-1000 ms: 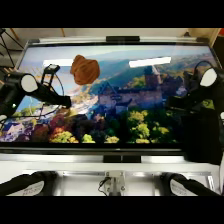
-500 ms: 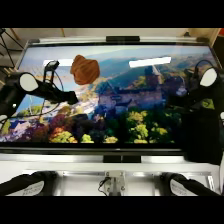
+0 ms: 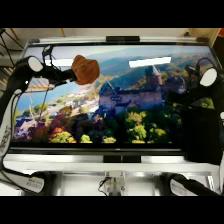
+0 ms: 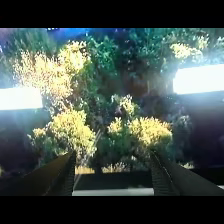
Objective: Fold the shirts.
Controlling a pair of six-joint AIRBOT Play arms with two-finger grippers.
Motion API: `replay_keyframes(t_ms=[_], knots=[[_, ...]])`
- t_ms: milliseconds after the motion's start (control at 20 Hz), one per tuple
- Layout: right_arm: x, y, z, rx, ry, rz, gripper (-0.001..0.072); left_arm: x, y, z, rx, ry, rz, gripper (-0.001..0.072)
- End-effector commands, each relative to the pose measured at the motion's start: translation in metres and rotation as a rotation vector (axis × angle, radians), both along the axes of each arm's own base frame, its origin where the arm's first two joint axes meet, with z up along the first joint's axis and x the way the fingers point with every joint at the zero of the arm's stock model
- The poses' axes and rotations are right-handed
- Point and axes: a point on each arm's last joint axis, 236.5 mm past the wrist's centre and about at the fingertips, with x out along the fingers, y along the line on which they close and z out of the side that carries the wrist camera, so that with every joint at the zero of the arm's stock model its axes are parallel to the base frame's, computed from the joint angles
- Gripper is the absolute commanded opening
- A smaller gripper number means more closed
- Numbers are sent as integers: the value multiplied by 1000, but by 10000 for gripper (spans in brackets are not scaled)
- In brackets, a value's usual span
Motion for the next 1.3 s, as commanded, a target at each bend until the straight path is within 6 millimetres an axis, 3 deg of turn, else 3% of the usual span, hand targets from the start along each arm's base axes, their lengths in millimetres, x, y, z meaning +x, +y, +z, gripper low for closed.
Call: replay_keyframes(t_ms=[0, 150, 400, 450, 500, 550, 600, 650, 750, 850, 900, 1000, 1100, 1150, 1200, 1250], knots=[[8, 5, 2, 19, -36, 4, 579, 60, 10, -32, -112, 4, 86, 720], [21, 14, 7, 59, -93, 5, 579, 98, 11, -66, -160, -52, 149, 720], [36, 13, 12, 61, -160, -6, 579, 134, -4, -83, -285, -155, 242, 717], [38, 13, 13, 60, -168, -8, 579, 135, -5, -87, -283, -157, 243, 649], [40, 13, 13, 59, -177, -9, 579, 135, -6, -93, -281, -152, 244, 468], [42, 12, 14, 55, -186, -11, 579, 135, -5, -95, -290, -144, 255, 211], [43, 12, 14, 55, -189, -11, 579, 135, -5, -91, -313, -140, 264, 37], [43, 12, 14, 54, -190, -10, 579, 136, -6, -77, -333, -154, 265, 37], [41, 12, 15, 48, -188, 14, 579, 135, -10, -23, -292, -267, 178, 36], [33, 11, 19, 33, -177, 69, 579, 120, -26, 76, -237, -452, 45, 35], [27, 8, 27, 18, -175, 90, 579, 103, -36, 131, -213, -547, -23, 35], [14, -9, 58, -62, -187, 102, 579, 43, -60, 247, -185, -734, -156, 35], [-1, -23, 103, -135, -249, 94, 579, -31, -81, 333, -168, -870, -259, 35], [-10, -28, 128, -162, -297, 87, 579, -66, -88, 356, -131, -904, -311, 35], [-21, -29, 147, -174, -338, 82, 579, -94, -95, 365, -115, -891, -346, 35], [-35, -28, 165, -176, -381, 77, 579, -120, -104, 361, -107, -839, -388, 35]])
